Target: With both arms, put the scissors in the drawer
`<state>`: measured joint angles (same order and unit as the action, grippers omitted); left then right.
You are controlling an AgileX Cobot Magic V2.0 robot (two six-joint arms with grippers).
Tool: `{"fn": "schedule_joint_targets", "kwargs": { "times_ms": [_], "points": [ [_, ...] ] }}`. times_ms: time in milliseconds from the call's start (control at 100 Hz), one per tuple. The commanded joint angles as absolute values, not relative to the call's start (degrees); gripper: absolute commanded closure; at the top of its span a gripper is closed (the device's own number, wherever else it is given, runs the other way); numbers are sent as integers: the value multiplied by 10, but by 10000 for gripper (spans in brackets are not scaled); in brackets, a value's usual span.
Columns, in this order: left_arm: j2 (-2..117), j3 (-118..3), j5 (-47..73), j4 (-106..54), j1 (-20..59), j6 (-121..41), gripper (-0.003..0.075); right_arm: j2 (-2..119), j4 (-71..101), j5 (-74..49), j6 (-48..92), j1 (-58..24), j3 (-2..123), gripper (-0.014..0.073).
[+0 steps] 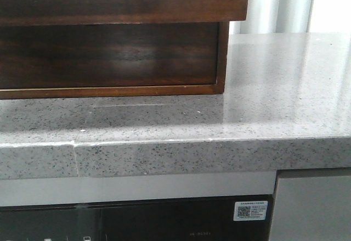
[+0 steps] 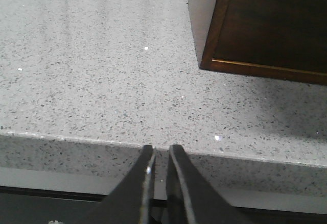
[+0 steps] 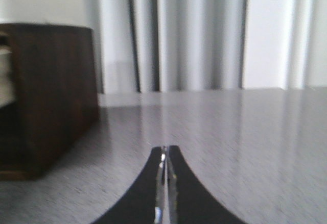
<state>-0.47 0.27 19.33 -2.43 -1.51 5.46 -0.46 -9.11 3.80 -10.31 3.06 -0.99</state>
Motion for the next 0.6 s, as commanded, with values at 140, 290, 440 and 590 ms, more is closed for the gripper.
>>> {"fn": "schedule_joint_targets", "kwargs": {
  "times_ms": [140,290,440,590],
  "points": [
    [-22,11,172,-33,-14,60,717,-16,-78,-71,-93,78,-16,699],
    [-22,11,172,-33,-14,60,717,-16,-34,-152,-33,78,-16,699],
    [-22,11,172,-33,-14,60,717,-16,-34,-171,-29,78,-16,699],
    [-22,11,172,-33,-14,60,717,-16,-34,-172,-29,78,-16,699]
  ]
}}
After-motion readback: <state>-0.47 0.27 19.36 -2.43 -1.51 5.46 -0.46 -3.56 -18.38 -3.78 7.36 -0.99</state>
